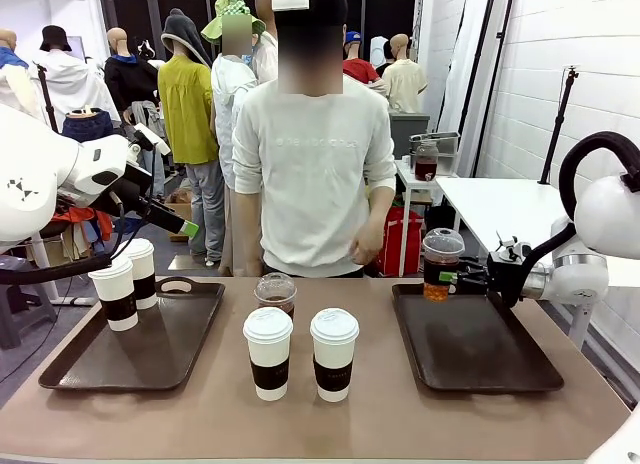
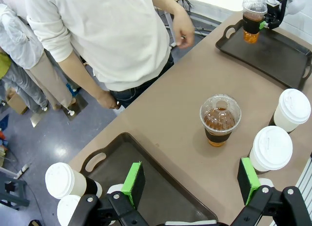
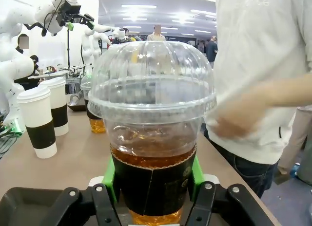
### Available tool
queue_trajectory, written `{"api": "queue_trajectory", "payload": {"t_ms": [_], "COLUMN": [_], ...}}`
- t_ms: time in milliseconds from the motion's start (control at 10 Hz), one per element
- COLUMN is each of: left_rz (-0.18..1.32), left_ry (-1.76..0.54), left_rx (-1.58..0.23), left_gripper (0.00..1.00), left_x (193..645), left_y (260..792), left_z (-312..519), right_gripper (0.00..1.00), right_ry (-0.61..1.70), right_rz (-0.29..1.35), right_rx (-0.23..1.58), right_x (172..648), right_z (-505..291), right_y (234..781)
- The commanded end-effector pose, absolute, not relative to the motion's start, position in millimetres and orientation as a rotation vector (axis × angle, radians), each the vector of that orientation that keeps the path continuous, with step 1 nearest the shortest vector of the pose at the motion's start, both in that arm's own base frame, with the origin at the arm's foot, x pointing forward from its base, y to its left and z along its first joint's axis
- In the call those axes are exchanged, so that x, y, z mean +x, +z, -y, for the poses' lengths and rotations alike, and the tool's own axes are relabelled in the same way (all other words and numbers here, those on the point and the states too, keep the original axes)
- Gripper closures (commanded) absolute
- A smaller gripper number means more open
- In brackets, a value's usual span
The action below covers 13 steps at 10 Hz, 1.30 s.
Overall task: Distribute the coffee onto the tray.
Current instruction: Pick up one iced Americano and place it on the right Handle tray.
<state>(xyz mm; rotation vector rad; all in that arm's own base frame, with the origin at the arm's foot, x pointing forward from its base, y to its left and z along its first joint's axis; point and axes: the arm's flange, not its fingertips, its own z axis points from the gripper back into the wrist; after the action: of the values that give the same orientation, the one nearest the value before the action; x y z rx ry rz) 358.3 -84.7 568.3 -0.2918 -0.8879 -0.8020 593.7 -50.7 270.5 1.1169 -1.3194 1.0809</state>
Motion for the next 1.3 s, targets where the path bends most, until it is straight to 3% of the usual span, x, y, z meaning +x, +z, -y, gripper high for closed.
{"api": "queue_trajectory", "payload": {"t_ms": [0, 1200], "left_rz": [0.880, 0.880], "left_ry": [-0.804, -0.804], "left_rx": [-0.297, -0.297], "left_gripper": [0.00, 0.00], "left_x": [357, 357], "left_y": [568, 568], "left_z": [84, 84], "right_gripper": [0.36, 0.36], "right_ry": [1.088, 1.107], "right_rz": [1.318, 1.289], "right_rx": [1.133, 1.144], "right_x": [597, 619], "right_z": [49, 52], "right_y": [264, 210]}}
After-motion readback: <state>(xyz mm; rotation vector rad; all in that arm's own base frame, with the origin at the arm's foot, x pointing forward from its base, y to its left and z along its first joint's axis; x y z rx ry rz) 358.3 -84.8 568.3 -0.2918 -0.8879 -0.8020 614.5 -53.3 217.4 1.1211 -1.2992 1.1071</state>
